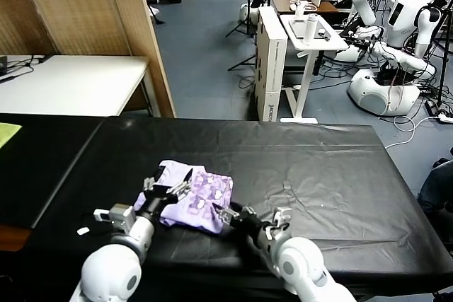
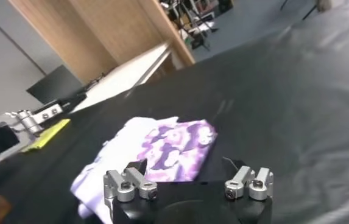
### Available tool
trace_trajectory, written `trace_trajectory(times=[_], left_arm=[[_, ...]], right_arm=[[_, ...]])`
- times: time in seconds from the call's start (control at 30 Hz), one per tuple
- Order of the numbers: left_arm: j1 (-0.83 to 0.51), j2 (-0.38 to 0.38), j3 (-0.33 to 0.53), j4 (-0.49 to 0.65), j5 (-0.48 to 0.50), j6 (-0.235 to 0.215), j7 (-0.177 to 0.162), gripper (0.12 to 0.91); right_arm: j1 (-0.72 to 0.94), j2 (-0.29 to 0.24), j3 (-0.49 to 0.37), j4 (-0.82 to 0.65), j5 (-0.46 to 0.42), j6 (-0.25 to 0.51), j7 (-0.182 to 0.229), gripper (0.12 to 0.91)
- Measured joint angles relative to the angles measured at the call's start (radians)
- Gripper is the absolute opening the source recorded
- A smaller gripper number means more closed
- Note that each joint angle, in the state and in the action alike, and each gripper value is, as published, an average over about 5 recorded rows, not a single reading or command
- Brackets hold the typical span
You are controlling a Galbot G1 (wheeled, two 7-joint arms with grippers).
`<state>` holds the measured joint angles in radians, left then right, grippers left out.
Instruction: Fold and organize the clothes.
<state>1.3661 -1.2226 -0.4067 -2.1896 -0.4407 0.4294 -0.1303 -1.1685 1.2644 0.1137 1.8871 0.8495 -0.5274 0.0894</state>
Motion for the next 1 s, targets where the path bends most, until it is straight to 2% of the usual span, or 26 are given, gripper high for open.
trace_trajectory(times=[0.27,0.37,0.5,0.67,0.83,0.93,1.0], left_arm=[[0.007,0.001,-0.027,0.000,0.000,-0.008,0.000,0.907],[0.008,0.004,-0.038,0.004,0.000,-0.013,0.001,0.907],[0.010,0.009,-0.053,0.016,0.000,-0.026,0.003,0.907],[0.005,0.008,-0.058,0.039,0.001,-0.044,0.004,0.907],[0.011,0.004,-0.060,0.059,0.009,-0.057,0.004,0.907],[0.016,0.002,-0.064,0.068,0.011,-0.064,0.005,0.907],[0.018,0.002,-0.066,0.076,0.010,-0.070,0.007,0.907]], right_arm=[[-0.006,-0.009,0.008,-0.007,-0.019,0.005,0.000,0.213],[-0.014,-0.030,0.031,0.008,-0.058,-0.009,0.008,0.141],[-0.013,-0.085,0.082,0.019,-0.141,-0.036,-0.003,0.139],[0.013,-0.167,0.146,-0.006,-0.240,-0.016,-0.073,0.139],[0.043,-0.212,0.162,-0.040,-0.311,0.021,-0.125,0.139],[0.041,-0.230,0.170,-0.041,-0.343,0.038,-0.143,0.179],[0.028,-0.243,0.180,-0.030,-0.374,0.054,-0.149,0.268]])
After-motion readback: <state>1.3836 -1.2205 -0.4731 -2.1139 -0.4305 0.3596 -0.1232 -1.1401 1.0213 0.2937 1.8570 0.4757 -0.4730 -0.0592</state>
